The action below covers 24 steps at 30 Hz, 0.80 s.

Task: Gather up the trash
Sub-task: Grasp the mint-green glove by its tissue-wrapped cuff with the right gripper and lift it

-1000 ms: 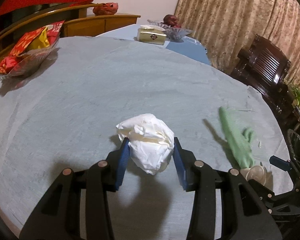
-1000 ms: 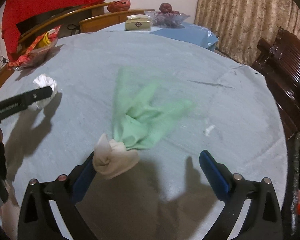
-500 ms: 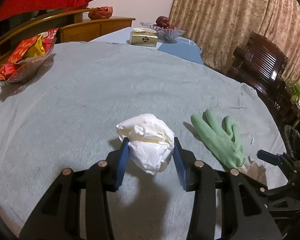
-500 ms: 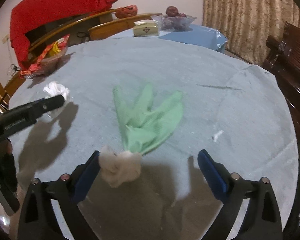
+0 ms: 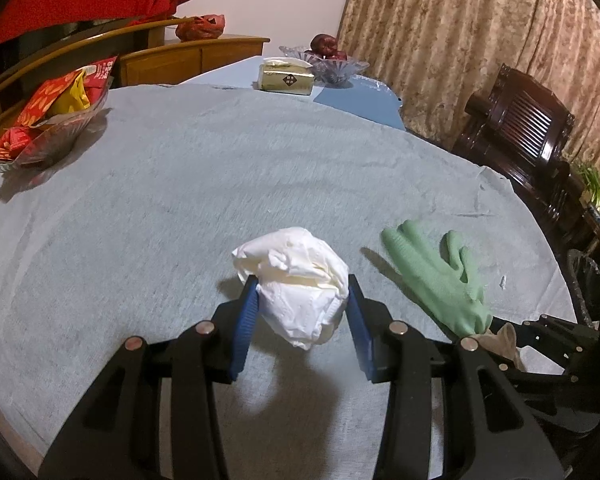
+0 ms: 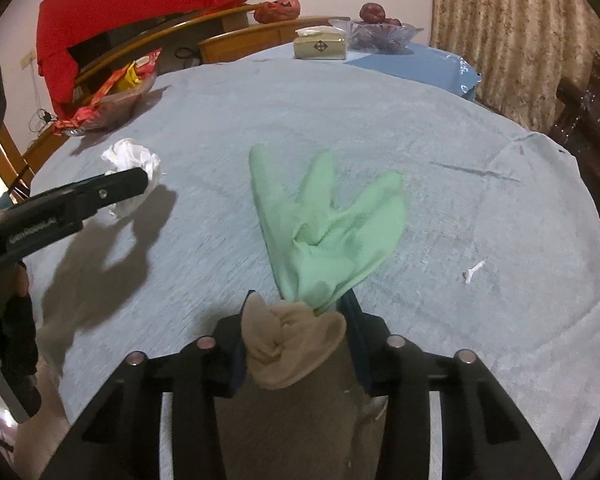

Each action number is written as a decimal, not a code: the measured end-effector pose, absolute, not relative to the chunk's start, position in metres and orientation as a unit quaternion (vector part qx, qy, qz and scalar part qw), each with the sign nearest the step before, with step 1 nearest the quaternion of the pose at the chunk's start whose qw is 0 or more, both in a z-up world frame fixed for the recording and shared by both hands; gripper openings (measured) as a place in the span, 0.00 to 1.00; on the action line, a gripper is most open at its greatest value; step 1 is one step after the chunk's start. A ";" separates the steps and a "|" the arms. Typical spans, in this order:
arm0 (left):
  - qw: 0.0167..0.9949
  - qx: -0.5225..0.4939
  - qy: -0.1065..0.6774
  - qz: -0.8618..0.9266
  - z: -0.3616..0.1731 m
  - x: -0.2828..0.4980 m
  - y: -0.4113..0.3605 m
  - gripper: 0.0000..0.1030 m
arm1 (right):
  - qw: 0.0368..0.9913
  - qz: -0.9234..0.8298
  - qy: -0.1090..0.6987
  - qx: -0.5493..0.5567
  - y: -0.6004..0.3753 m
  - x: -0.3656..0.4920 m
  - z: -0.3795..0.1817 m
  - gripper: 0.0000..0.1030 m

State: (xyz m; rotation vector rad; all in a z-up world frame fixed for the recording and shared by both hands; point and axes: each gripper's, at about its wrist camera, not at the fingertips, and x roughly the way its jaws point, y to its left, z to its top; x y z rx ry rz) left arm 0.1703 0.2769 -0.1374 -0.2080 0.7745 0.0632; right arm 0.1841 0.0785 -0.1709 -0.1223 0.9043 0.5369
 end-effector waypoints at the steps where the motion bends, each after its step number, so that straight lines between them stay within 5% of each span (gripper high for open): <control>1: 0.920 -0.102 0.377 0.030 -0.138 0.170 0.277 0.40 | 0.864 0.254 0.432 -0.053 0.077 0.184 -0.170 0.53; 4: 0.919 -0.102 0.379 0.032 -0.139 0.169 0.275 0.40 | 0.868 0.248 0.428 -0.042 0.074 0.186 -0.166 0.63; 11: 0.916 -0.103 0.385 0.038 -0.145 0.167 0.277 0.40 | 0.869 0.243 0.428 -0.046 0.086 0.197 -0.173 0.63; 14: 0.915 -0.104 0.387 0.040 -0.146 0.166 0.277 0.40 | 0.872 0.234 0.427 -0.055 0.090 0.199 -0.178 0.58; 21: 0.914 -0.107 0.389 0.036 -0.146 0.166 0.277 0.41 | 0.867 0.244 0.432 -0.051 0.085 0.201 -0.174 0.29; 24: 0.915 -0.105 0.387 0.030 -0.143 0.166 0.272 0.41 | 0.863 0.253 0.434 -0.045 0.084 0.199 -0.170 0.26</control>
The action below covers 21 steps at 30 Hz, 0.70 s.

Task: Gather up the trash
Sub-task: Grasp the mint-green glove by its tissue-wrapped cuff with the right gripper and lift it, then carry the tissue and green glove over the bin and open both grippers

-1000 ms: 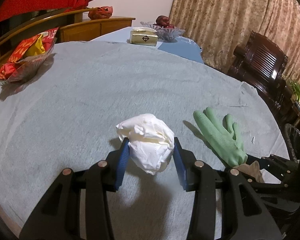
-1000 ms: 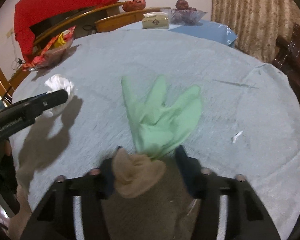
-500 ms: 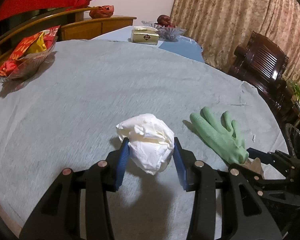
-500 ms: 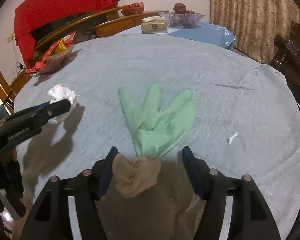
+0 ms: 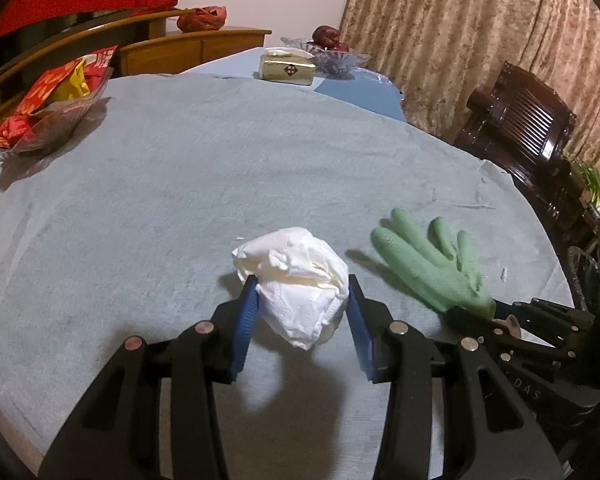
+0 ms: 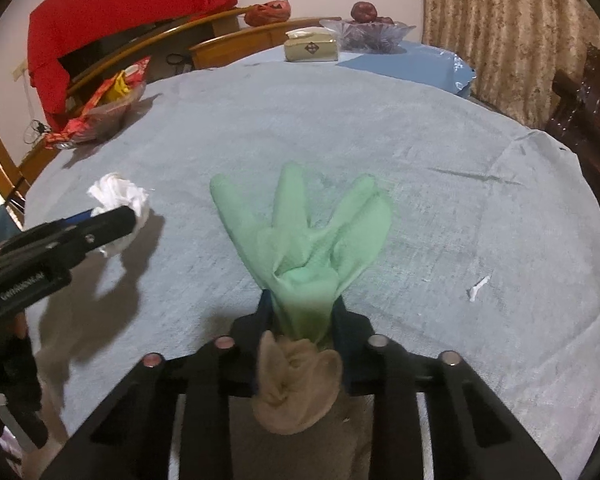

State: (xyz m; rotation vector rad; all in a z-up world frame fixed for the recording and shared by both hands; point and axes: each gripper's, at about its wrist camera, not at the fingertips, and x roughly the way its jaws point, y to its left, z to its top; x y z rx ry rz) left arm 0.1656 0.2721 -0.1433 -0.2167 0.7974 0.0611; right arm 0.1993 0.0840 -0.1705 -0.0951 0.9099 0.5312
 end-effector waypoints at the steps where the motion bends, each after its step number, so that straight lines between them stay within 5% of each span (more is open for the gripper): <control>1: 0.916 -0.104 0.387 0.029 -0.142 0.166 0.270 0.41 | 0.863 0.254 0.435 -0.044 0.084 0.199 -0.169 0.25; 21: 0.933 -0.078 0.350 -0.004 -0.095 0.155 0.200 0.41 | 0.897 0.220 0.384 -0.005 0.015 0.181 -0.103 0.25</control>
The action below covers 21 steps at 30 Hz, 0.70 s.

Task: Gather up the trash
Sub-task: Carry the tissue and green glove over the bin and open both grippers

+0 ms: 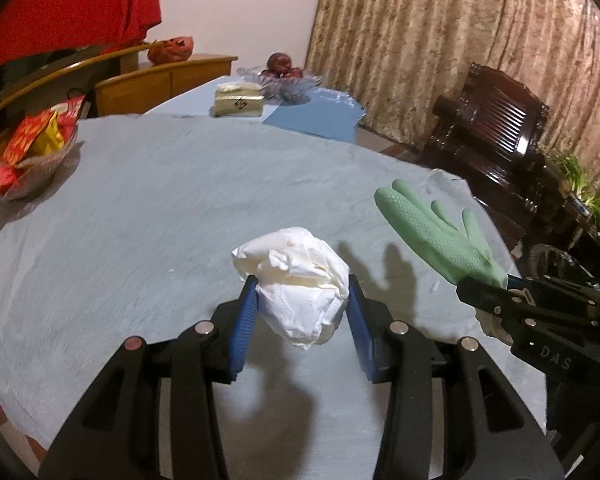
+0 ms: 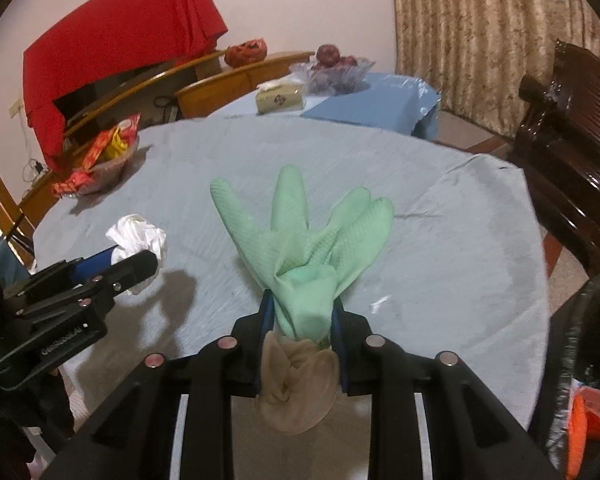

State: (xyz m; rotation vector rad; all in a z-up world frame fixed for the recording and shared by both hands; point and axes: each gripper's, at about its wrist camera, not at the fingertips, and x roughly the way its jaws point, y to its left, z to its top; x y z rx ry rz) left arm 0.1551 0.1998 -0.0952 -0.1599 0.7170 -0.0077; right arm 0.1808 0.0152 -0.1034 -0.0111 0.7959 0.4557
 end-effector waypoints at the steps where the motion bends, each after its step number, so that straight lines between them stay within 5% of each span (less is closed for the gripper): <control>1: 0.935 -0.077 0.347 -0.006 -0.091 0.155 0.194 0.41 | 0.899 0.217 0.380 -0.004 0.010 0.179 -0.099 0.25; 21: 0.946 -0.052 0.301 -0.104 -0.033 0.159 0.055 0.41 | 0.939 0.130 0.315 0.041 -0.129 0.142 -0.039 0.25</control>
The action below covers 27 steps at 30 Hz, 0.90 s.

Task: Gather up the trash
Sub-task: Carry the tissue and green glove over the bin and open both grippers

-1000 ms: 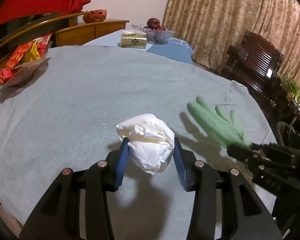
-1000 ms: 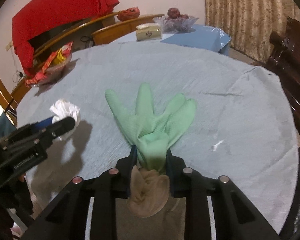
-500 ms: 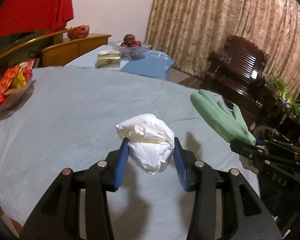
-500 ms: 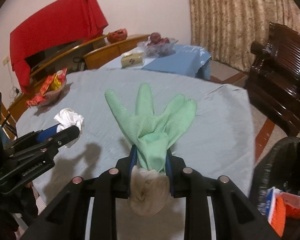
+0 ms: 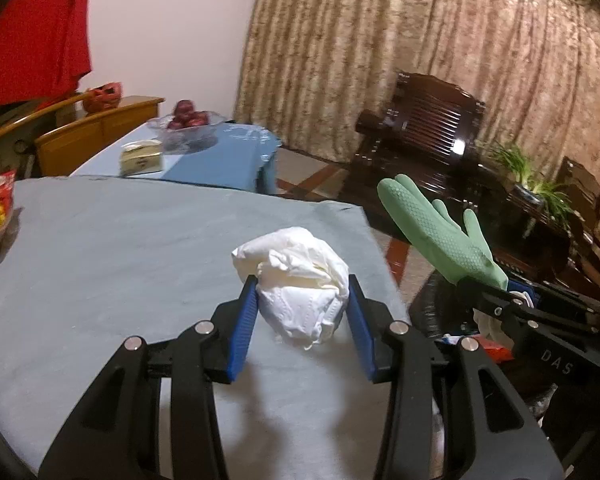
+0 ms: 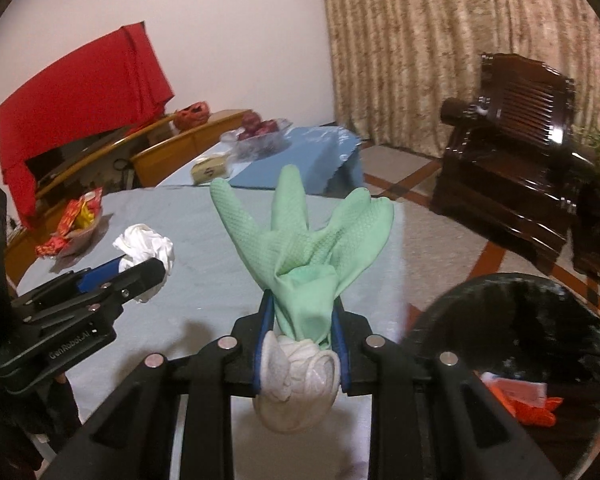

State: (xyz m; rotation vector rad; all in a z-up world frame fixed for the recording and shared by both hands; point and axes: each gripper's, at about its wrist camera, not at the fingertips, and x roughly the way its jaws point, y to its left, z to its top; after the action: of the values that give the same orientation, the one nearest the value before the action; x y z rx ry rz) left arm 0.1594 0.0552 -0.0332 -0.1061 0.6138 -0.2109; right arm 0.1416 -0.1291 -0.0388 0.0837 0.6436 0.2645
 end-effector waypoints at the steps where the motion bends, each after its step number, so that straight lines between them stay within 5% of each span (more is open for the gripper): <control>1: 0.946 -0.052 0.301 -0.110 -0.032 0.160 0.048 0.41 | 0.940 0.125 0.313 0.042 -0.135 0.140 -0.037 0.25; 27: 0.907 0.005 0.324 -0.269 -0.065 0.192 -0.159 0.41 | 0.942 -0.042 0.323 0.085 -0.326 0.100 -0.059 0.25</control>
State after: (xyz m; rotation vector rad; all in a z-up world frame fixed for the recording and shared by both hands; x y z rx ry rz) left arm 0.1922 -0.1588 -0.0645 0.0097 0.6688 -0.5548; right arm 0.1002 -0.3264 -0.0594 0.1728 0.6585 -0.0866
